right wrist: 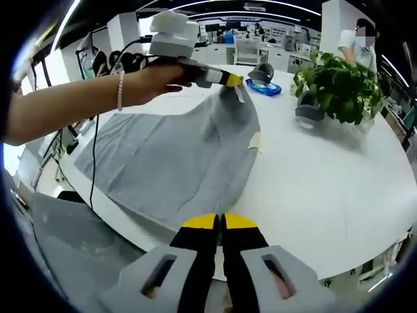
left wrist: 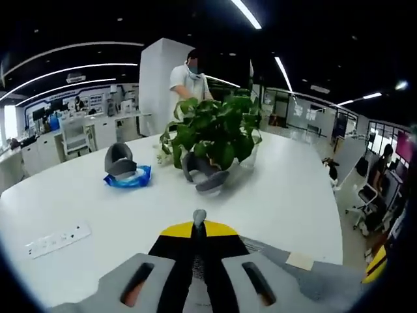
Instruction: Fold the towel on the table until its edges align and the towel forms a compact rectangular stack.
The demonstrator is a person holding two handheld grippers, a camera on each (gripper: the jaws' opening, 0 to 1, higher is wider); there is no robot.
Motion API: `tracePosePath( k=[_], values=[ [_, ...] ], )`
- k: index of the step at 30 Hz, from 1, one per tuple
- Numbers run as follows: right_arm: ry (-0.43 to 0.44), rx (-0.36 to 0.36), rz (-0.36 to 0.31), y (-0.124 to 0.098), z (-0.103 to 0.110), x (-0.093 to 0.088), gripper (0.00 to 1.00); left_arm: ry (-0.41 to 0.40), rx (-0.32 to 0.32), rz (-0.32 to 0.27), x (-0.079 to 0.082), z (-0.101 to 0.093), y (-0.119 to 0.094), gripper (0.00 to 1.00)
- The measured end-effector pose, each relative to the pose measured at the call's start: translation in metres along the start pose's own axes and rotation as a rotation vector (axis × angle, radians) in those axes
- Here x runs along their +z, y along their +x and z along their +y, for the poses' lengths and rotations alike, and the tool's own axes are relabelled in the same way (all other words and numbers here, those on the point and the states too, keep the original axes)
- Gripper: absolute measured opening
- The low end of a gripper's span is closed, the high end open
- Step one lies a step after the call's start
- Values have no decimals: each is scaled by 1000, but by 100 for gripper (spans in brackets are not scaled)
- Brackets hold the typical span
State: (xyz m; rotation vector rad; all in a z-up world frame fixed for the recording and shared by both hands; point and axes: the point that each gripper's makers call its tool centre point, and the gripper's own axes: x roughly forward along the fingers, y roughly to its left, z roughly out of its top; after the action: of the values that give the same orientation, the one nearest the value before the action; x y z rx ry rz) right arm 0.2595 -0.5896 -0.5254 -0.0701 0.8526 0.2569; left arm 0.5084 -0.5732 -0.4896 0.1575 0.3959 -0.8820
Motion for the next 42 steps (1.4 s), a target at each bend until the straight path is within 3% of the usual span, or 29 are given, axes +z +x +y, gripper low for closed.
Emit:
tracePosePath(
  k=[7, 15, 24, 36, 42],
  values=[
    [-5, -35, -32, -17, -12, 9, 0, -4, -16, -43, 18, -13, -9, 3],
    [-61, -55, -60, -29, -19, 18, 0, 14, -10, -81, 33, -11, -22, 4],
    [-134, 44, -135, -39, 37, 46, 0, 18, 23, -99, 38, 18, -44, 4],
    [-294, 202, -141, -37, 121, 79, 0, 56, 76, -123, 40, 64, -81, 4],
    [-402, 275, -146, -31, 154, 94, 0, 27, 118, -152, 44, 93, -103, 4]
  ],
)
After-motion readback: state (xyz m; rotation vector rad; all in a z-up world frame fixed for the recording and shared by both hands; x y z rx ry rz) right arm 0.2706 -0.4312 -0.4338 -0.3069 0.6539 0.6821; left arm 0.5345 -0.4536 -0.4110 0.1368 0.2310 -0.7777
